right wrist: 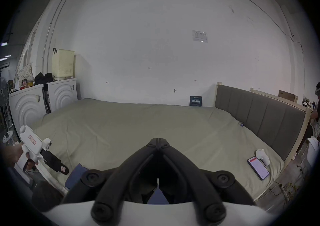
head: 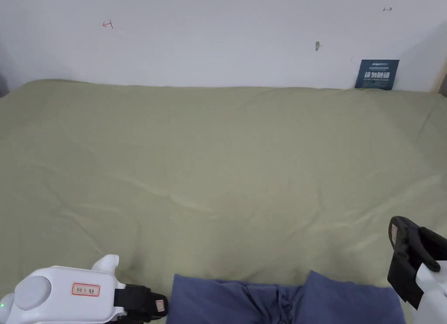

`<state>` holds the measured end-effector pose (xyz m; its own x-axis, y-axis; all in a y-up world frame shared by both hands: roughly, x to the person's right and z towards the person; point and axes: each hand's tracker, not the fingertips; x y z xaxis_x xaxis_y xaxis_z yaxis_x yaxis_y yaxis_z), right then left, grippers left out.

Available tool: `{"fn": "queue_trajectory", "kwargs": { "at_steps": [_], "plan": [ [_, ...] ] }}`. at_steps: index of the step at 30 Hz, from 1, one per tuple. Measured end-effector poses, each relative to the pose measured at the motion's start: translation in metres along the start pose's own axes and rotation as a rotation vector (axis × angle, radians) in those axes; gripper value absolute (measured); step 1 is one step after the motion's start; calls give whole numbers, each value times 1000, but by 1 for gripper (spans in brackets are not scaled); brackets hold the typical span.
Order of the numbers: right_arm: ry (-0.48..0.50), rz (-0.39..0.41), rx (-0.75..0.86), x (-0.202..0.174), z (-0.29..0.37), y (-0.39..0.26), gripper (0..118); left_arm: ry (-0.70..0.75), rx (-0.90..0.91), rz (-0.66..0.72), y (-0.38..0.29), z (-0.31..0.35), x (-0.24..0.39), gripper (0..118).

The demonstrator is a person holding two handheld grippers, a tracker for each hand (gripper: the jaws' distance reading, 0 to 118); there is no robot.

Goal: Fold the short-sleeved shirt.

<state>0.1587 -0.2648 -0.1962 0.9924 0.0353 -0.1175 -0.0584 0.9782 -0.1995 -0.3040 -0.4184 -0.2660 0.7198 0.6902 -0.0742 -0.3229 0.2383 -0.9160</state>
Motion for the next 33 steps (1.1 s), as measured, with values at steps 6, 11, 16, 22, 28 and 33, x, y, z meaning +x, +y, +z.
{"fn": "queue_trajectory", "kwargs": {
  "at_steps": [6, 11, 16, 22, 28, 33],
  "plan": [
    [19, 14, 0, -8, 0, -1, 1, -137, -56, 63, 3, -30, -13, 118],
    [31, 19, 0, -12, -2, 0, 1, -302, -124, 99, 9, -66, -11, 118],
    [36, 26, -1, -11, -1, 1, 1, -309, -144, 117, 20, -83, -6, 58],
    [32, 37, 24, -6, 1, 10, 1, -230, -128, 116, 19, -64, -2, 12],
    [30, 30, 56, -1, 1, 21, 1, -130, 17, 152, 14, 14, -12, 12],
    [45, 26, 74, -2, 0, 25, 1, 18, 138, 154, 3, 102, -27, 12]
  ]
}}
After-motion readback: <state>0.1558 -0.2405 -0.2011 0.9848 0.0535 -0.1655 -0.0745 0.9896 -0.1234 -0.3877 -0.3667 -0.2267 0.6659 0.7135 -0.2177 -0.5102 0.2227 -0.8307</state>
